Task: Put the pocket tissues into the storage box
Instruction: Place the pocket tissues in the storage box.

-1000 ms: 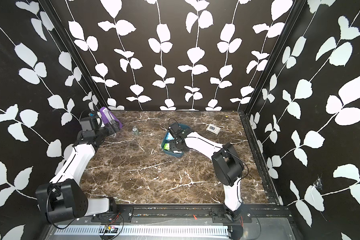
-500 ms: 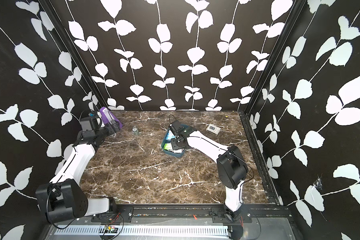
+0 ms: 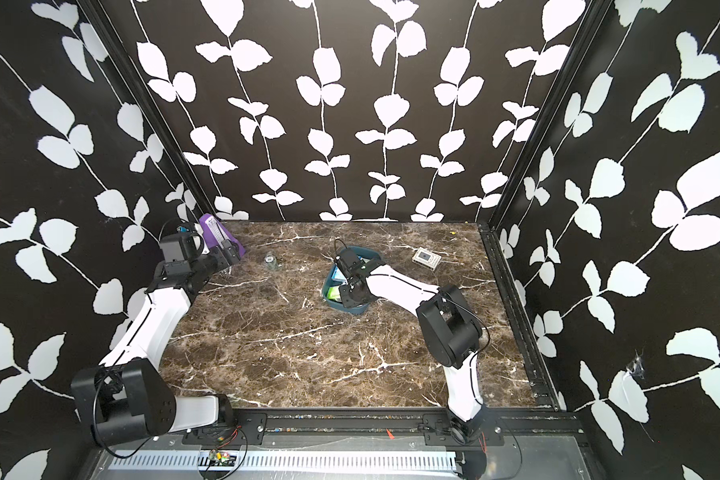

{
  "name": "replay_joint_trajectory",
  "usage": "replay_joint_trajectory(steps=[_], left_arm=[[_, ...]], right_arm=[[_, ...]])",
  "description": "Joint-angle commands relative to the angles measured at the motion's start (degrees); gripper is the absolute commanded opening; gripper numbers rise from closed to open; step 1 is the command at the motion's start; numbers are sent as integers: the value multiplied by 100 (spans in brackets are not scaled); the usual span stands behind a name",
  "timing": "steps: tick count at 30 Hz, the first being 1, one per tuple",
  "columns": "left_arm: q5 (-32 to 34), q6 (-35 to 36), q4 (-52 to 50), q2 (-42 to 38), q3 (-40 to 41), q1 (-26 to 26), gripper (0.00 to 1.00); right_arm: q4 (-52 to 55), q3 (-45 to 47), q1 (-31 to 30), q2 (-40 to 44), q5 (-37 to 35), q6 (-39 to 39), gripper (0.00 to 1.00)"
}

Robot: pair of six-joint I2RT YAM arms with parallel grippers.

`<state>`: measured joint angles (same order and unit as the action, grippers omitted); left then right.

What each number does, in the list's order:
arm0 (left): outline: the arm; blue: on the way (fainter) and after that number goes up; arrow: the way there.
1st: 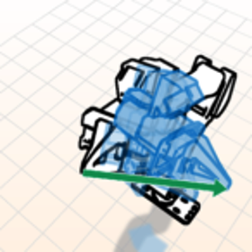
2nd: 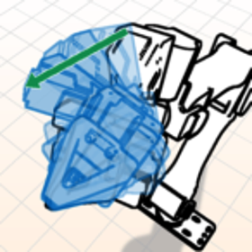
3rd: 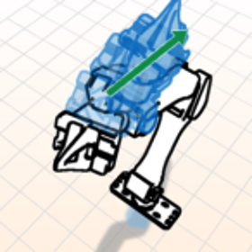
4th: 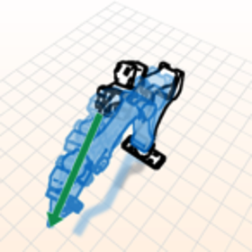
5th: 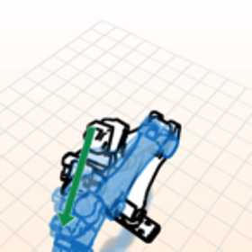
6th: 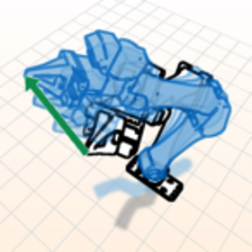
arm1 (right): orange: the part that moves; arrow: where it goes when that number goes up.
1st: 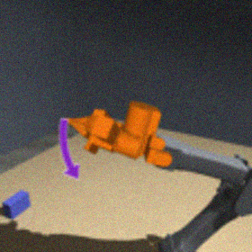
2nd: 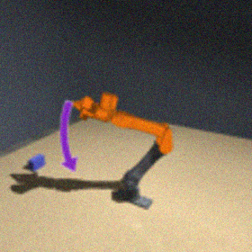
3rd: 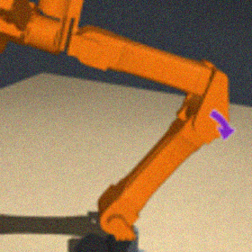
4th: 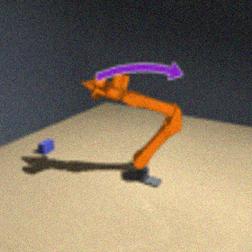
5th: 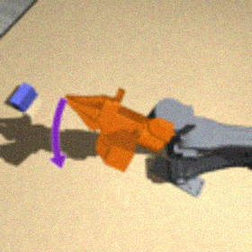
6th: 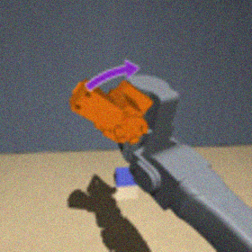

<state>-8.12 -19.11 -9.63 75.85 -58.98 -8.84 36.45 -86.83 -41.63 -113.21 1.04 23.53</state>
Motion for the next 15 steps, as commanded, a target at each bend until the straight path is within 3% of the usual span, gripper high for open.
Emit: replay_joint_trajectory(steps=[1,4,6,9,15], left_arm=[[-14,-32,-115,-206,-8,-48,99],[11,-40,-181,-246,-27,-46,99],[-12,-81,-206,-239,-56,-47,99],[-67,-209,-89,-178,-76,-6,99],[434,51,358,-171,126,346,99]], right_arm=[[-214,103,-5,-76,59,-29,19],[-225,-79,-6,-39,117,-153,25],[-279,-126,-10,140,151,-255,34],[-614,42,5,642,84,-415,64],[-1075,364,148,1575,-354,-1160,99]])
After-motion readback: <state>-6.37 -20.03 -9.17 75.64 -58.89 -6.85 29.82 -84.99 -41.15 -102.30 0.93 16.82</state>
